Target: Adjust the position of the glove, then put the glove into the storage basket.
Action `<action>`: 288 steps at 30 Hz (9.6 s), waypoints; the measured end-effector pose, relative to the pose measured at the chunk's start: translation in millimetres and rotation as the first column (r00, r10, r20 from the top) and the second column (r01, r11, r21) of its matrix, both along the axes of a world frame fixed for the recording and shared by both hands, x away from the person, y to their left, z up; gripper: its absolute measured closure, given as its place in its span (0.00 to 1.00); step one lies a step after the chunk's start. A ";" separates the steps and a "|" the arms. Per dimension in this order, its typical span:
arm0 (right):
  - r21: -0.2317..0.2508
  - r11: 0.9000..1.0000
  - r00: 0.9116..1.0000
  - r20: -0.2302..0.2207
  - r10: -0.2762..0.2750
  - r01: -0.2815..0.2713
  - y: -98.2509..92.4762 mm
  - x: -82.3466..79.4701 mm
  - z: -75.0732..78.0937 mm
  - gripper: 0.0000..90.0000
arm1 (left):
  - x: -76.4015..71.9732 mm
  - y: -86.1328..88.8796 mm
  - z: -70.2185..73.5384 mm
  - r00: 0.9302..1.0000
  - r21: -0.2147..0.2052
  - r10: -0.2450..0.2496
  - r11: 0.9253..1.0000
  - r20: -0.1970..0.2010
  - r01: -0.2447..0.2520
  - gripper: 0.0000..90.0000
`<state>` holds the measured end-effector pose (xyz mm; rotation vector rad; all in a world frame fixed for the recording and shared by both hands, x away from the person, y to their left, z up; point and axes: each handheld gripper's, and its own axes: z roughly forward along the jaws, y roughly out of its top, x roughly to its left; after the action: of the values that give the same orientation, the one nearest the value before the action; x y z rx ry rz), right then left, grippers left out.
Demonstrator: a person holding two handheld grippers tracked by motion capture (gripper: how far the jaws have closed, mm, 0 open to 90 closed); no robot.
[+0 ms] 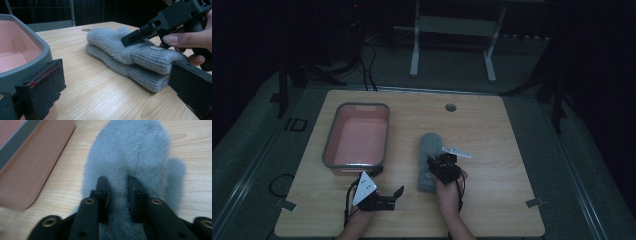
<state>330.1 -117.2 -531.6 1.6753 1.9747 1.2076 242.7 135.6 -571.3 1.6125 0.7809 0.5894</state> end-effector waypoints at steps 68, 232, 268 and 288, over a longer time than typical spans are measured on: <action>-0.036 0.949 0.950 -0.035 0.312 -0.313 -68.6 30.8 -7.0 0.43 | 121.4 -109.1 44.5 0.886 0.284 0.123 0.959 -0.447 0.010 0.17; -0.111 0.746 0.751 -0.005 0.660 -0.656 65.6 74.3 51.9 0.21 | 101.6 61.7 103.6 0.909 0.249 0.148 0.967 -0.389 -0.051 0.18; -0.150 0.763 0.770 0.015 0.638 -0.629 -41.6 33.5 4.0 0.20 | 33.3 -47.4 66.6 0.909 0.173 -0.258 0.929 -0.326 0.326 0.17; -0.168 0.756 0.757 0.071 0.650 -0.633 -85.9 4.7 -26.0 0.19 | 24.6 -63.3 25.8 0.880 0.143 -0.321 0.910 -0.351 0.389 0.17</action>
<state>334.8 -203.1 -557.6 0.8186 2.5804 1.2938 267.4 72.3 -545.6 2.0235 0.6422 0.1433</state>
